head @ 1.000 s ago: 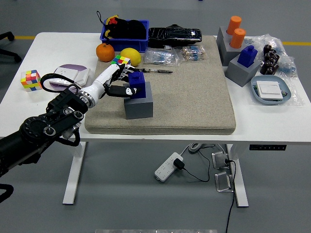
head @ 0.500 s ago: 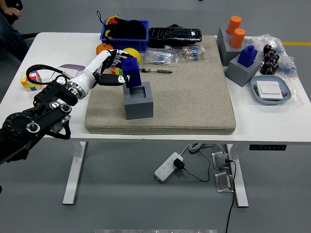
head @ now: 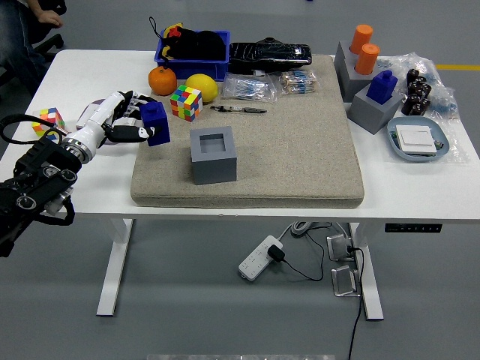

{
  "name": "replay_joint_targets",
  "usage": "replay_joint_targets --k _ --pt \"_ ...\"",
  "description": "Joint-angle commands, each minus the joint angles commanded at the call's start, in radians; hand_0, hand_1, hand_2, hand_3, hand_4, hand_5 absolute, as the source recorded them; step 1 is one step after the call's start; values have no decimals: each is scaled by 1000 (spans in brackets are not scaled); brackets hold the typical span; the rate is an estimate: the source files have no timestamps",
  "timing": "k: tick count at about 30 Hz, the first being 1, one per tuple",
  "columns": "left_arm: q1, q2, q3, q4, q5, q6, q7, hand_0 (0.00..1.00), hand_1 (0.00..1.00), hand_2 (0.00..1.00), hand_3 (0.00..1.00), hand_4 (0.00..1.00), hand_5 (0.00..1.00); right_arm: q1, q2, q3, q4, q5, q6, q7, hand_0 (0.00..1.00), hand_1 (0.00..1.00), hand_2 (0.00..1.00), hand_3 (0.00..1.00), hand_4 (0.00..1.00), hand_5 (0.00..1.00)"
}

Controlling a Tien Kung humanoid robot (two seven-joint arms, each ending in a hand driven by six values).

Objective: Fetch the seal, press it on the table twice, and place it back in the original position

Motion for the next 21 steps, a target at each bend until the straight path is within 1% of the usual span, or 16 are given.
replay_joint_targets --k 6,9,15,21 --pt "16 -26 43 17 -13 0 2 633 506 492 589 693 2 1 1 -4 0 1 0 0 820 719 690 699 736 508" --pt "25 -47 63 25 -20 0 3 633 506 492 589 693 2 0 1 -4 0 1 0 -1 820 719 690 699 736 508" --pt "37 -78 89 42 -33 1 4 633 506 491 589 692 2 0 1 -8 -1 2 1 -1 820 719 690 699 737 509" --pt "37 -92 103 57 -44 2 4 632 507 490 589 691 2 2 1 -8 0 3 1 -2 819 719 689 699 736 508"
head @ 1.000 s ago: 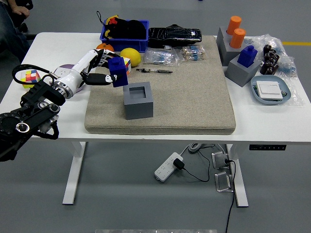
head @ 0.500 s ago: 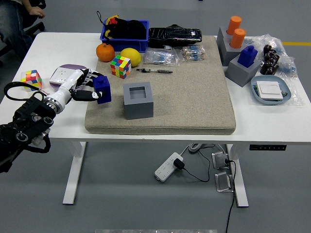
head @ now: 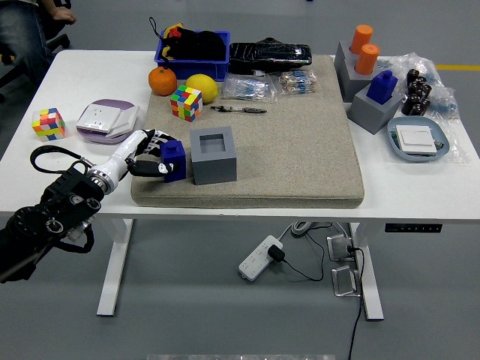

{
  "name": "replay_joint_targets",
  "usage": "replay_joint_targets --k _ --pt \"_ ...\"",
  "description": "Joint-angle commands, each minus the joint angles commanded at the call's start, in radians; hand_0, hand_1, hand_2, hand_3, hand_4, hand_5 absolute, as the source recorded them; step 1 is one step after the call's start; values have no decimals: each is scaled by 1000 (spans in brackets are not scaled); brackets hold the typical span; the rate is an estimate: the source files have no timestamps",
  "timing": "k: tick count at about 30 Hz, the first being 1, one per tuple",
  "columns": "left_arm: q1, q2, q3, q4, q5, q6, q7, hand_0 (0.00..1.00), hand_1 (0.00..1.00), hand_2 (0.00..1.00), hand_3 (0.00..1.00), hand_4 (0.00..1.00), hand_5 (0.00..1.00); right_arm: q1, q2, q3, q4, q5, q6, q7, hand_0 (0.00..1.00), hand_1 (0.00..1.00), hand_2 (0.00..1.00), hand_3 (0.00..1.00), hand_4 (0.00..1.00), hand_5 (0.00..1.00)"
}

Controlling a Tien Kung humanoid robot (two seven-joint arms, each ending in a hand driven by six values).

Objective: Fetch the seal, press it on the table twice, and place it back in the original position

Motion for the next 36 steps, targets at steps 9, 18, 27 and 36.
replay_joint_targets --k 9,18,27,36 --pt "0 4 9 7 -3 0 1 631 506 489 588 689 2 0 1 -1 0 1 0 1 819 719 690 699 737 509" --pt "-5 12 5 13 -5 -1 1 631 506 489 588 690 2 -1 0 -2 0 0 0 1 820 719 690 699 737 509" --pt "-10 22 5 4 -1 -1 1 630 504 489 588 689 2 0 2 2 -1 0 -1 1 820 719 690 699 737 509" --pt "-37 54 -26 -39 30 1 -1 630 505 489 587 690 2 2 -2 -1 2 2 -4 0 819 719 690 699 737 509"
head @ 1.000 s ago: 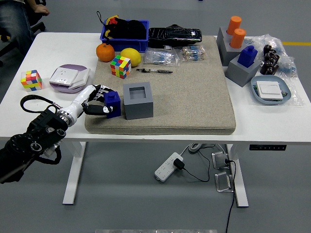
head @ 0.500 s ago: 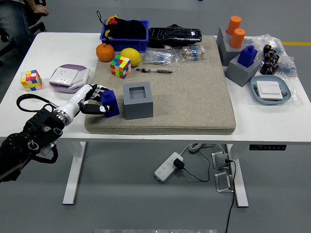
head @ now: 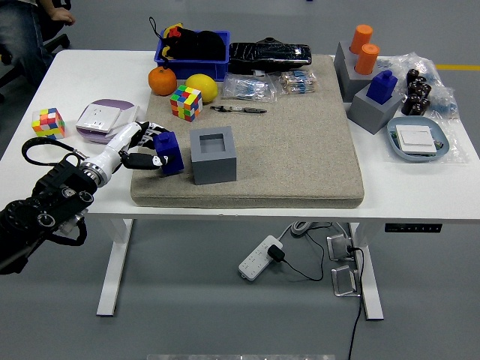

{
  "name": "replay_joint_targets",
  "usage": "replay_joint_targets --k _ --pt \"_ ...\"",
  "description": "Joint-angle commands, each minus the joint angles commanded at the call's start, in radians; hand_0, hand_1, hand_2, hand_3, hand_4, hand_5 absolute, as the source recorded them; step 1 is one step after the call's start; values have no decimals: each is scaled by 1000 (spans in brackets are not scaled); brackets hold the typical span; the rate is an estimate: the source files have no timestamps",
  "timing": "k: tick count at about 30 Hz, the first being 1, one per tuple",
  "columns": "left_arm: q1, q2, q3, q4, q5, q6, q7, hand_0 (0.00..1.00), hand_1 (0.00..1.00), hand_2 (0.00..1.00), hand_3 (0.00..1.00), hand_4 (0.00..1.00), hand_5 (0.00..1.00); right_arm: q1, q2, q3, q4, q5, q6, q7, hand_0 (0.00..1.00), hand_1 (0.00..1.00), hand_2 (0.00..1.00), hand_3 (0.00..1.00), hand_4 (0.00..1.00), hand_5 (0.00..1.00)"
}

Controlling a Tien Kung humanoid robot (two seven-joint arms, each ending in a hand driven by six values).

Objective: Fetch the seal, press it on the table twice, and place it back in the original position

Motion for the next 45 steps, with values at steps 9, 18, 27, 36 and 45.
replay_joint_targets --k 9,18,27,36,45 --pt "-87 48 -68 -23 44 0 -2 628 505 487 587 692 2 2 -7 -4 -3 -1 0 -3 819 720 689 700 737 509" --pt "-129 58 -130 -149 67 -2 -2 628 504 487 587 692 2 4 -10 -7 -2 1 -3 -2 819 721 689 699 737 509" --pt "-141 5 -66 -214 83 -4 6 624 504 488 586 694 2 2 -7 -13 -1 3 -2 -1 819 720 689 700 737 510" --pt "-149 -45 10 -134 57 -9 11 621 503 488 586 694 2 3 -10 -15 2 8 -3 -3 819 720 689 699 736 509" --pt "-147 -55 50 -80 33 -13 16 621 503 487 587 694 2 1 -8 -12 3 9 -3 -2 819 720 688 700 736 508"
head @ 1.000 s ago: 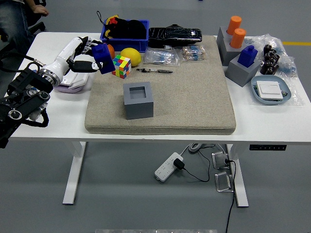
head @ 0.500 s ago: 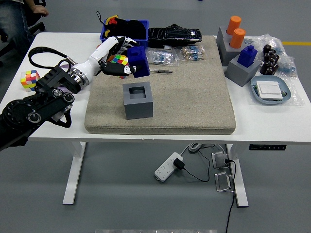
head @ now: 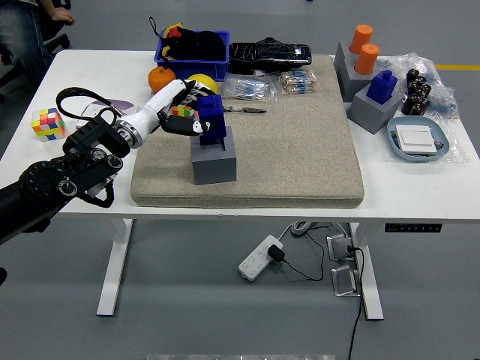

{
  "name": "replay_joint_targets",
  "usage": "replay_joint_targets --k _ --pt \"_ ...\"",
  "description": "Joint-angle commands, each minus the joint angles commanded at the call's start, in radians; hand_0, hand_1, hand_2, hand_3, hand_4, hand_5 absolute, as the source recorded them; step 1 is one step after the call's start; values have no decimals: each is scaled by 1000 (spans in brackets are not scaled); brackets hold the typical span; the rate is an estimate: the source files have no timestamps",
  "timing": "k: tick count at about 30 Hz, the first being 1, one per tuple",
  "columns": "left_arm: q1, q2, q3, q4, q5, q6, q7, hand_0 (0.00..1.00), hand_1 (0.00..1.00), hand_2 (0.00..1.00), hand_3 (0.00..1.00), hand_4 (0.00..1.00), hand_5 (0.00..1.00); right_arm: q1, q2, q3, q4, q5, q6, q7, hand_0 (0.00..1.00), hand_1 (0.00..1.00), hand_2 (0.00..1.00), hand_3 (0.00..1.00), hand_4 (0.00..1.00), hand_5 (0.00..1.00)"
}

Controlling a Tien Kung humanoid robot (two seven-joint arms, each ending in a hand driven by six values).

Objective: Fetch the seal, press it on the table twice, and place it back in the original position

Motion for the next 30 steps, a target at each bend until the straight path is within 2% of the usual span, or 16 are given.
replay_joint_targets --k 30 --pt "5 -33 79 40 -33 -1 2 623 502 488 588 699 2 3 2 -1 0 2 0 1 819 720 688 698 735 508"
